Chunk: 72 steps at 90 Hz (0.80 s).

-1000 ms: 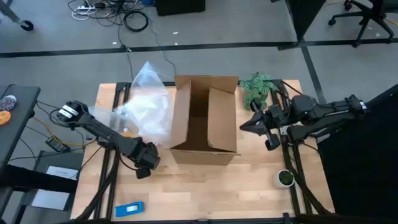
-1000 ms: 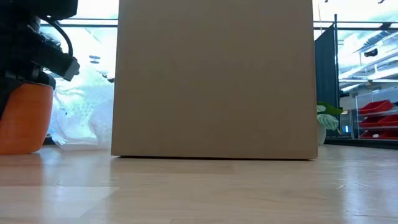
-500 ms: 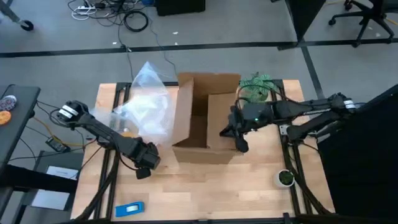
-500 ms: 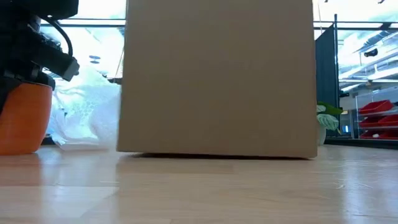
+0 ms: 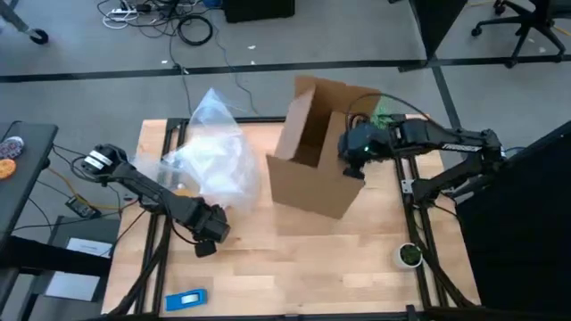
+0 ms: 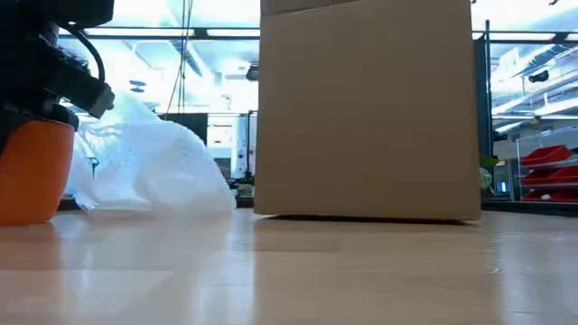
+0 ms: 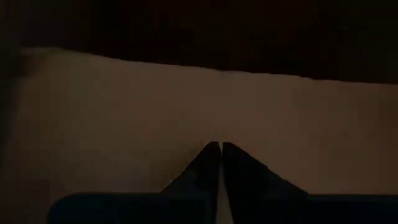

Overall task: Wrap mug
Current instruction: Wrap the orange mug with transparent bubble wrap

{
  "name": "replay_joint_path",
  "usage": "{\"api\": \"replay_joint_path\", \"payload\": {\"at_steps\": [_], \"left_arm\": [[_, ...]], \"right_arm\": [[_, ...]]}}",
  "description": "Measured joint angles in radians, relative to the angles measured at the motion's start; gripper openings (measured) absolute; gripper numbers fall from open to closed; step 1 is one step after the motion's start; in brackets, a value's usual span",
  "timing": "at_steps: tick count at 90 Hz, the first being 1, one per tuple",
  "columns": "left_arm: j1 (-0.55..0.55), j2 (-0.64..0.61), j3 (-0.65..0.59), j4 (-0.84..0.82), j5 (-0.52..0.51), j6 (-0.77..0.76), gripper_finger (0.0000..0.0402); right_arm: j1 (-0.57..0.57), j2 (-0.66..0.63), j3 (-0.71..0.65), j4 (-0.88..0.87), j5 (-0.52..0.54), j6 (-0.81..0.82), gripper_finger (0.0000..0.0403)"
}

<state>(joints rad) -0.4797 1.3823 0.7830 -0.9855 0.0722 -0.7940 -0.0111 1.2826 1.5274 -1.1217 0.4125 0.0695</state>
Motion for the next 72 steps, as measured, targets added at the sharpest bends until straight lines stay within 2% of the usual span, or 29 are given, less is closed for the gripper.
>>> {"api": "replay_joint_path", "payload": {"at_steps": [16, 23, 36, 47, 53, 60, 72], "left_arm": [[0.0, 0.0, 0.0, 0.0, 0.007, 0.001, 0.0017], [0.0, 0.0, 0.0, 0.0, 0.007, 0.0, 0.0017], [0.0, 0.0, 0.0, 0.0, 0.007, -0.003, 0.0017], [0.0, 0.0, 0.0, 0.0, 0.009, -0.028, 0.0017], [0.0, 0.0, 0.0, 0.001, 0.009, -0.029, 0.0017], [0.0, 0.0, 0.0, 0.002, 0.008, -0.029, 0.0017], [0.0, 0.0, 0.0, 0.002, 0.008, -0.03, 0.0017]], "right_arm": [[0.149, -0.023, 0.188, 0.082, 0.024, -0.085, 0.0], [0.244, -0.039, 0.233, 0.159, -0.012, -0.117, 0.0], [0.421, -0.071, 0.242, 0.253, -0.209, -0.159, 0.0], [0.569, -0.081, 0.242, 0.186, -0.424, -0.112, 0.0], [0.662, -0.077, 0.235, 0.113, -0.484, -0.047, 0.0], [0.755, -0.075, 0.193, 0.034, -0.435, 0.083, 0.0], [0.824, -0.074, 0.065, -0.087, -0.18, 0.373, 0.0]]}}
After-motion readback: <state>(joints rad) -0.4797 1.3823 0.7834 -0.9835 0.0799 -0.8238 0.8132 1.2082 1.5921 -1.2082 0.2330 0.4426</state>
